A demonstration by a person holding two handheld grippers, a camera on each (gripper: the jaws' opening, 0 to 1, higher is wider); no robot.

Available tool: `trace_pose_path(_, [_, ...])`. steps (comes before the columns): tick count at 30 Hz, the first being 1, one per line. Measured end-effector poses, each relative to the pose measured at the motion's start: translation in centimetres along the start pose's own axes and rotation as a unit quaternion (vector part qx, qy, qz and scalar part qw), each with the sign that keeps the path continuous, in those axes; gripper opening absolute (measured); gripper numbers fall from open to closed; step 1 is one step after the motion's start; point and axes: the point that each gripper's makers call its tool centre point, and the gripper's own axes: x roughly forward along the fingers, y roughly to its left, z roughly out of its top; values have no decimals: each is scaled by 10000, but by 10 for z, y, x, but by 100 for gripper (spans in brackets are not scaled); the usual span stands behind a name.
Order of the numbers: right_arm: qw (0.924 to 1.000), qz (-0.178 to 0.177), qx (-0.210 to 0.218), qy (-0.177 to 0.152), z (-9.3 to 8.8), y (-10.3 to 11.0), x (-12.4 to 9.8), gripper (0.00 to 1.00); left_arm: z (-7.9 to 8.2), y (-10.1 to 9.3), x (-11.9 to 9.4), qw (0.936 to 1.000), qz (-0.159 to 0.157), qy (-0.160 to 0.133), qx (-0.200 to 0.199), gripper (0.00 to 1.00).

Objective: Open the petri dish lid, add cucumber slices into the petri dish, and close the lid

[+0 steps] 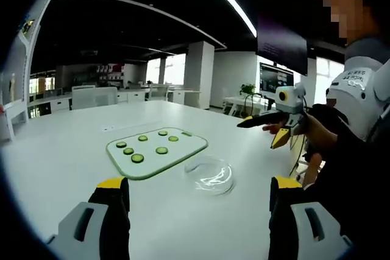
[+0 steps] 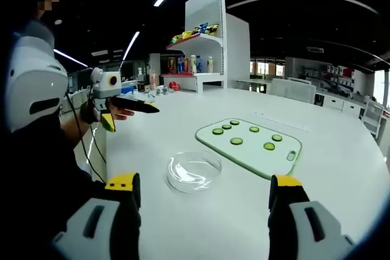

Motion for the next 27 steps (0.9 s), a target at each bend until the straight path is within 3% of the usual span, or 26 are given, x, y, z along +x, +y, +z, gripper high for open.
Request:
trace_pose_path(13, [9999, 80, -66, 34, -3, -1, 8, 84, 2, -3, 17, 9997, -233, -112, -52, 95])
trace_pose_path(20, [9992, 399, -64, 21, -13, 4, 23, 85, -4, -10, 36, 9989, -451, -107, 75, 93])
trace_pose_path(27, [9953, 905, -337, -95, -18, 5, 46, 83, -22, -15, 67, 9946, -998, -115, 252, 90])
